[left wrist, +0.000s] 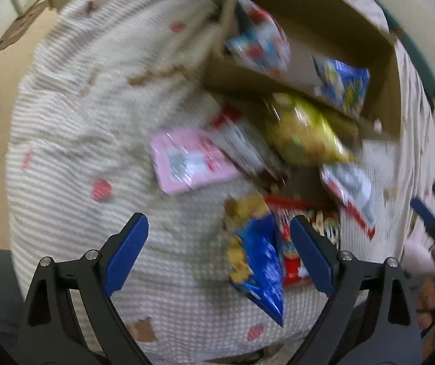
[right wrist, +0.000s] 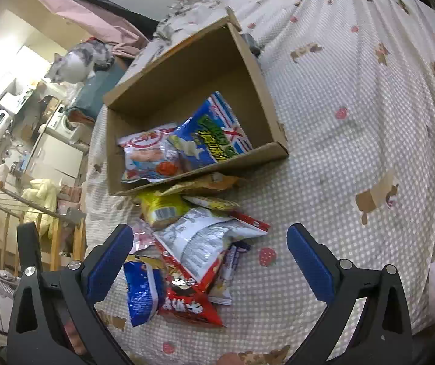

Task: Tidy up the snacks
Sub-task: 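Withdraw both tools from the box back to the snack pile, then grasp the blue cartoon bag with the left tool while the right tool grasps the white-red bag, then carry the blue bag and the white-red bag over the box with both tools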

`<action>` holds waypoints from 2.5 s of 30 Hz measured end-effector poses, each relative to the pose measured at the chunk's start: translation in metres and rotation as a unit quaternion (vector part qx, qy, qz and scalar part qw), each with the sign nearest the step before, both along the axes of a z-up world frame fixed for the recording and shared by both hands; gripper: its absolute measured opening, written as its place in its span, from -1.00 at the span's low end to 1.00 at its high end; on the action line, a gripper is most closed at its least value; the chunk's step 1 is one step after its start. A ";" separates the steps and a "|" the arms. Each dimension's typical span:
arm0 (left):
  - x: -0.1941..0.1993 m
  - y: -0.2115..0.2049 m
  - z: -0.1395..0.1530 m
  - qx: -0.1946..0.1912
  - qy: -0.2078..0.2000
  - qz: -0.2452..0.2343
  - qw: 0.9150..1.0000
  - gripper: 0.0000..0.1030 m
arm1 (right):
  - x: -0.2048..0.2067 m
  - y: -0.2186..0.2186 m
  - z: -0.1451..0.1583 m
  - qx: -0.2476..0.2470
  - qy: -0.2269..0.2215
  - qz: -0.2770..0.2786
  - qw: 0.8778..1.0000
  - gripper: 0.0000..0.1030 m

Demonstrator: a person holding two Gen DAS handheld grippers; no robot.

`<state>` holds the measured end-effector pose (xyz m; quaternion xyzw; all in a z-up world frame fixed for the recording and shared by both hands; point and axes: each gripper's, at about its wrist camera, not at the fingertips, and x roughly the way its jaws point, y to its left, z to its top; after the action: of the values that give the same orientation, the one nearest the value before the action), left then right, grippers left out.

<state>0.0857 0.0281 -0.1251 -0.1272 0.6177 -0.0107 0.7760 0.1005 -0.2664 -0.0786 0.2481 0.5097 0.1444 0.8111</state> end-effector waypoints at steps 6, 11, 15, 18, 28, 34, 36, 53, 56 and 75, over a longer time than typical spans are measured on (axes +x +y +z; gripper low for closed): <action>-0.011 -0.027 -0.021 0.031 0.033 -0.038 0.998 0.65 | 0.007 0.011 -0.015 -0.029 0.033 0.016 0.999 1.00; -0.011 -0.036 -0.025 0.043 0.033 -0.049 0.997 0.38 | 0.005 0.049 -0.022 -0.108 0.031 0.090 0.990 1.00; -0.008 -0.043 -0.028 0.031 0.042 -0.059 0.997 -0.23 | 0.001 0.077 -0.019 -0.167 0.004 0.136 0.977 1.00; -0.003 -0.047 -0.030 0.028 0.054 -0.062 0.996 -0.45 | -0.002 0.094 -0.024 -0.175 0.001 0.176 0.969 1.00; 0.004 -0.040 -0.014 0.041 0.038 -0.062 0.997 -0.68 | 0.009 0.119 -0.042 -0.277 -0.011 0.216 0.936 0.58; 0.009 -0.032 -0.002 0.043 0.018 -0.054 0.997 -0.68 | 0.012 0.115 -0.042 -0.255 -0.012 0.214 0.943 0.15; 0.011 -0.032 0.001 0.044 0.014 -0.054 0.997 -0.68 | 0.010 0.112 -0.041 -0.239 -0.011 0.214 0.947 0.03; -0.003 -0.020 0.040 0.059 -0.029 -0.043 0.997 -0.70 | -0.028 0.062 0.015 -0.077 -0.050 0.180 0.979 -0.44; -0.007 -0.013 0.046 0.067 -0.039 -0.043 0.996 -0.70 | -0.029 0.059 0.028 -0.036 -0.066 0.178 0.981 -0.44; 0.025 0.002 0.134 0.077 -0.136 -0.046 0.987 -0.71 | 0.001 0.027 0.064 0.025 -0.151 0.084 0.985 -0.44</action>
<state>0.1102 0.0300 0.0090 -0.0365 0.5102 -0.0161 0.8592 0.1017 -0.2397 -0.0145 0.1998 0.3970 0.2605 0.8571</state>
